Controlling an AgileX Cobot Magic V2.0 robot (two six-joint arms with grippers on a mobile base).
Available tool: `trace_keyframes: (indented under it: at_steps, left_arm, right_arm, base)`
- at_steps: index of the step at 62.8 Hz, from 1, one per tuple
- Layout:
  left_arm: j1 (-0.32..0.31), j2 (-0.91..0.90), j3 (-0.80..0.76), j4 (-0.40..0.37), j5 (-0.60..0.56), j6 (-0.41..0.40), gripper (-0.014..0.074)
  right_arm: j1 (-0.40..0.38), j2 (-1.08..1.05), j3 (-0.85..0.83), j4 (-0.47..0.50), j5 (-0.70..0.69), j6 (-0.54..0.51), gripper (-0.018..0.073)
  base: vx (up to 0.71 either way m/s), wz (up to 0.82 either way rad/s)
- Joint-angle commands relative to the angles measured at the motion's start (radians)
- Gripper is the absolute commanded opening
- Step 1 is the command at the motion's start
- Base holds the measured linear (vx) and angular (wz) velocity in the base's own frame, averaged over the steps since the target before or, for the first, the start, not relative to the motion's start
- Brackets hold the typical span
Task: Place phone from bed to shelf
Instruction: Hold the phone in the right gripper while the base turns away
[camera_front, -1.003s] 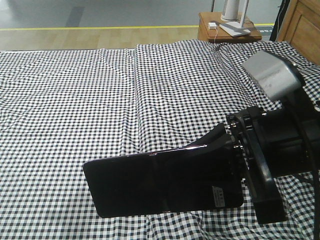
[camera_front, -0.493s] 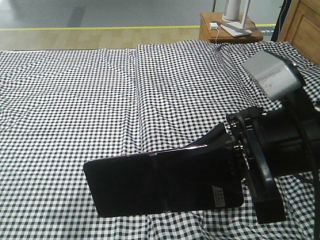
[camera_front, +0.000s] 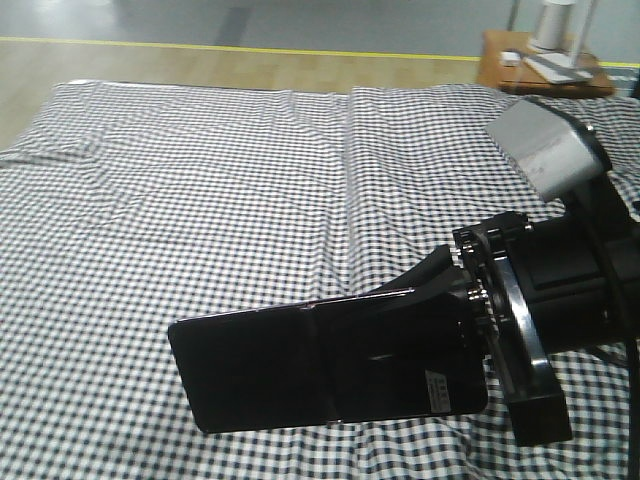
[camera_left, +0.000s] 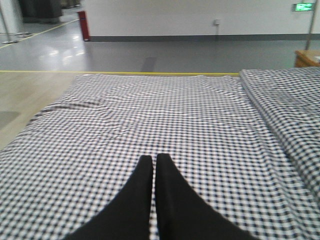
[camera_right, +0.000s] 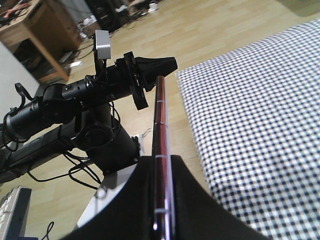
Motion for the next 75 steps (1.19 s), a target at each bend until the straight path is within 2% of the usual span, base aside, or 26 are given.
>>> trace_keyframes:
  at_steps: [1, 75]
  left_arm:
    - [0.0, -0.008, 0.007, -0.009, -0.07, 0.0, 0.0001]
    - [0.0, -0.008, 0.007, -0.009, -0.07, 0.0, 0.0001]
  right_arm:
    - [0.002, -0.023, -0.026, 0.09, 0.073, 0.0, -0.0002]
    - [0.002, -0.023, -0.026, 0.09, 0.073, 0.0, -0.0002]
  base:
    - [-0.08, 0.5]
    - [-0.1, 0.47]
